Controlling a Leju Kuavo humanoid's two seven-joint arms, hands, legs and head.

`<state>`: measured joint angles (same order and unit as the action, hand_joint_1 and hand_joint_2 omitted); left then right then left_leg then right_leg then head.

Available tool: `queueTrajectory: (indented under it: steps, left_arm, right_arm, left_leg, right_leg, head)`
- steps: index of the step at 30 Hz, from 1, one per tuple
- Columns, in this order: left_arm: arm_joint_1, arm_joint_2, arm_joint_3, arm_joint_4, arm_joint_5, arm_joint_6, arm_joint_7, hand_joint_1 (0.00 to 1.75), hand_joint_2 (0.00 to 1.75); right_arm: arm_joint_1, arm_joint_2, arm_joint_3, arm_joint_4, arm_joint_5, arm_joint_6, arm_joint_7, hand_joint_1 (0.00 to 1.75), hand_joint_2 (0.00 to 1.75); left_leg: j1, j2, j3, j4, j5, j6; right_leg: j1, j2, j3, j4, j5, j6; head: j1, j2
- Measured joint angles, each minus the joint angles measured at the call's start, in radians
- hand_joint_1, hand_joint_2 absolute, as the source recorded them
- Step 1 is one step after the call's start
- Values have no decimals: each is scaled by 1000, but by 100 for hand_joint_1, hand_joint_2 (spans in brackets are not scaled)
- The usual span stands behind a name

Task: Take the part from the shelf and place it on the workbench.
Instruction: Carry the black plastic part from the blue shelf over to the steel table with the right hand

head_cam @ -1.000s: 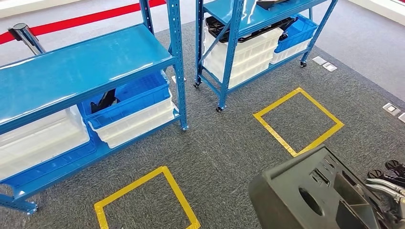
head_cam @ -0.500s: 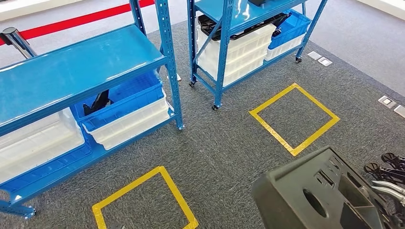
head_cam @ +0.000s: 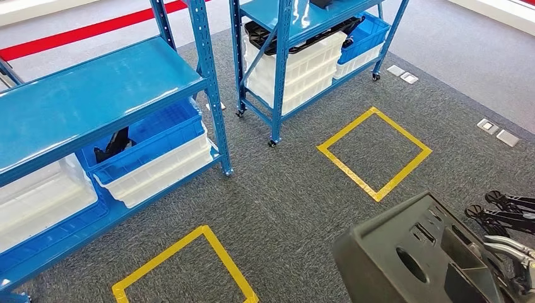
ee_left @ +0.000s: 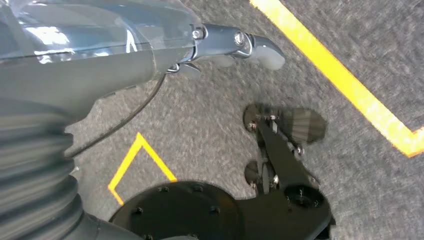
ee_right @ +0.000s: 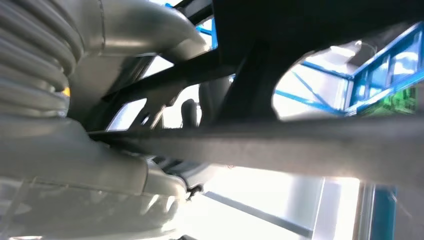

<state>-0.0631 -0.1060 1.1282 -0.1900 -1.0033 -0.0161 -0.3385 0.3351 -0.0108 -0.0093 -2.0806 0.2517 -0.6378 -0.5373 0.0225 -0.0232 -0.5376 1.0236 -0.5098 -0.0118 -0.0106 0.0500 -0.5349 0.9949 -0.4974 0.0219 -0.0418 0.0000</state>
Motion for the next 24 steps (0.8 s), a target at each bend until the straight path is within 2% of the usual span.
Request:
queueTrajectory:
  steps: [2, 4, 5, 6, 7, 8, 10, 11, 12, 13, 14, 15, 17, 19, 20, 21, 22, 23, 24]
  left_arm:
    - [-1, 0, 2, 0, 0, 1, -1, 0, 175]
    - [-1, 1, 5, -1, 0, 3, -2, 0, 175]
    - [-1, 1, 6, -1, 0, 3, -2, 0, 175]
    - [-1, 1, 7, -1, 0, 3, -3, 0, 175]
    - [-2, 1, 8, -1, 0, 3, -4, 0, 175]
    - [-2, 1, 8, -1, 0, 3, -5, 0, 175]
    - [-4, 0, 8, -1, 0, 3, -9, 0, 175]
    - [-4, 0, 8, -1, 0, 3, -10, 0, 175]
    - [-4, 0, 8, -1, 0, 3, -10, 0, 175]
    - [-5, 0, 9, -1, 0, 3, -10, 0, 175]
    - [-5, 0, 9, -1, 0, 3, -10, 0, 175]
    - [-6, 0, 9, -1, 0, 3, -10, 0, 175]
    - [-8, 0, 9, -1, 0, 3, -10, 0, 175]
    - [-5, 1, 10, 0, 0, 2, -9, 0, 175]
    - [-3, 1, 10, 0, 0, 2, -8, 0, 175]
    - [-2, 1, 10, 0, 0, 2, -7, 0, 175]
    - [-1, 1, 11, 0, 0, 3, -7, 0, 175]
    - [-1, 1, 11, 0, 0, 3, -7, 0, 175]
    - [-1, 1, 11, 0, 0, 3, -7, 0, 175]
  right_arm:
    - [1, 0, 0, 0, -1, 0, -1, 110, 175]
    - [1, 0, 1, 0, -2, 0, -1, 110, 175]
    - [1, 0, 2, 0, -3, 0, -1, 110, 175]
    - [2, 0, 2, 0, -3, 0, -1, 110, 175]
    - [2, 0, 2, 0, -3, 0, -1, 110, 175]
    - [2, 0, 3, 0, -3, 0, -1, 110, 175]
    - [-1, 0, 4, 0, -3, 0, -2, 110, 175]
    - [-3, 1, 5, 0, -3, 0, -2, 110, 175]
    - [-5, 1, 5, 0, -3, -1, -3, 110, 175]
    - [-7, 1, 5, 0, -4, -1, -3, 110, 175]
    - [-6, 1, 5, 0, -4, -1, -4, 110, 175]
    - [-5, 1, 5, 0, -4, -2, -4, 110, 175]
    - [-5, 1, 5, 0, -4, -2, -4, 110, 175]
    - [-8, 2, 6, 0, -4, -2, -4, 110, 175]
    - [-9, 2, 6, 0, -4, -2, -4, 110, 175]
    - [-9, 2, 6, 0, -3, -2, -4, 110, 175]
    - [-8, 2, 6, 0, -3, -2, -4, 110, 175]
    - [-8, 2, 6, 0, -3, -2, -4, 110, 175]
    - [-9, 2, 6, 0, -3, -2, -4, 110, 175]
  left_leg:
    - [2, 19, 0, -3, 2, 9]
    - [0, 40, -1, -3, 0, 14]
    - [0, 51, -1, -3, 0, 15]
    - [-1, 62, 0, -3, -2, 16]
    - [-1, 72, 1, -3, -3, 16]
    - [-1, 83, 3, -3, -4, 16]
    - [-3, 100, 8, -3, -7, 13]
    - [-4, 109, 10, -3, -9, 10]
    - [-6, 117, 12, -4, -10, 5]
    - [-7, 127, 14, -6, -12, 1]
    - [-6, 137, 18, -9, -12, -4]
    - [-5, 134, 21, -8, -15, -10]
    - [-6, 93, 8, 34, -46, -18]
    - [-7, 40, -45, 154, -108, -19]
    - [-7, 30, -77, 220, -134, -19]
    - [-7, 26, -101, 263, -144, -19]
    - [-7, 25, -109, 272, -134, -19]
    - [-5, 23, -98, 239, -105, -19]
    - [-3, 13, -74, 177, -67, -19]
  right_leg:
    - [0, -10, -29, 56, -34, 5]
    - [-1, -27, -94, 184, -94, 8]
    - [-1, -31, -126, 245, -114, 9]
    - [-1, -34, -145, 280, -118, 9]
    - [-1, -36, -146, 277, -104, 9]
    - [0, -43, -126, 233, -75, 7]
    - [7, -87, -56, 92, -14, 0]
    - [12, -108, -29, 38, 4, -3]
    - [17, -122, -17, 9, 10, -4]
    - [20, -119, -16, 0, 9, -5]
    - [21, -106, -19, 0, 12, -7]
    - [18, -95, -18, -3, 15, -11]
    - [10, -73, -14, -10, 22, -23]
    - [7, -53, -11, -12, 23, -33]
    - [8, -42, -10, -11, 23, -36]
    - [9, -30, -10, -11, 22, -38]
    - [9, -18, -9, -10, 22, -38]
    - [8, -6, -8, -10, 21, -37]
    - [6, 6, -5, -9, 20, -35]
  head:
    - [8, 0]
    - [16, 0]
    - [17, 0]
    - [17, 0]
    - [17, 0]
    - [17, 0]
    - [18, 0]
    - [19, 0]
    - [19, 0]
    - [19, 0]
    - [19, 0]
    - [18, 0]
    - [13, 0]
    - [6, 0]
    - [3, 0]
    - [2, 0]
    - [0, 0]
    - [-1, 0]
    - [-3, 0]
